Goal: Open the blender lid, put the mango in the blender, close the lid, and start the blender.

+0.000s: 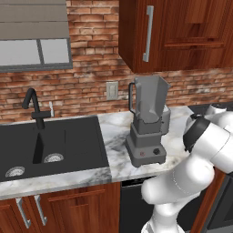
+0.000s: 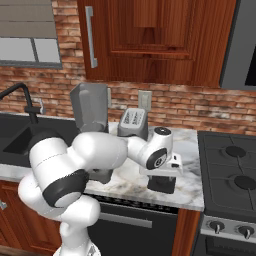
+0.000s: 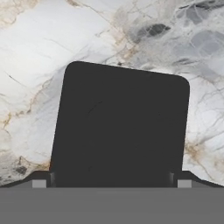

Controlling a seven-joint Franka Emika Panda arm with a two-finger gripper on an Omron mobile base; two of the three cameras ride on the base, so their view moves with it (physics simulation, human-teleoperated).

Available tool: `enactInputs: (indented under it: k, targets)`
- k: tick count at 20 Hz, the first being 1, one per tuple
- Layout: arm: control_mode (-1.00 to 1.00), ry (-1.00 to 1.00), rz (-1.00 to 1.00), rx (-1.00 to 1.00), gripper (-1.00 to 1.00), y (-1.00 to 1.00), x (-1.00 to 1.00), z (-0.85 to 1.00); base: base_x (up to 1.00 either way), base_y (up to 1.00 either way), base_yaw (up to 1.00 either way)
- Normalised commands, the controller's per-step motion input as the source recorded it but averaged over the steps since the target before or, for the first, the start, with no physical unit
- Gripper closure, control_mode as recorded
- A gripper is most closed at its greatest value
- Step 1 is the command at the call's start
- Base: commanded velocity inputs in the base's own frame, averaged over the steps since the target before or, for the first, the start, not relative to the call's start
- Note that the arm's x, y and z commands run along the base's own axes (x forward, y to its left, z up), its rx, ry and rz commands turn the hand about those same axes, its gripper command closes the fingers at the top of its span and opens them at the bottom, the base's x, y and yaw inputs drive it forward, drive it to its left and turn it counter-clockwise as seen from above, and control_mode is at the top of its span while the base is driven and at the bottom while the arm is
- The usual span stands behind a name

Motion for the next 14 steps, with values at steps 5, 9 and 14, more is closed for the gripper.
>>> enactInputs:
  k: [5,9,14]
  targets:
    - [-1.00,0.04,0.00,0.07,-1.00,0.00,0.04,0.00,0.00,0.00,0.00]
    - [-1.00,0.03,0.00,0.06,-1.00,0.00,0.00,0.00,0.00,0.00,0.00]
    - [-1.00,0.00,0.00,0.03,-1.00,0.00,0.00,0.00,0.00,0.00,0.00]
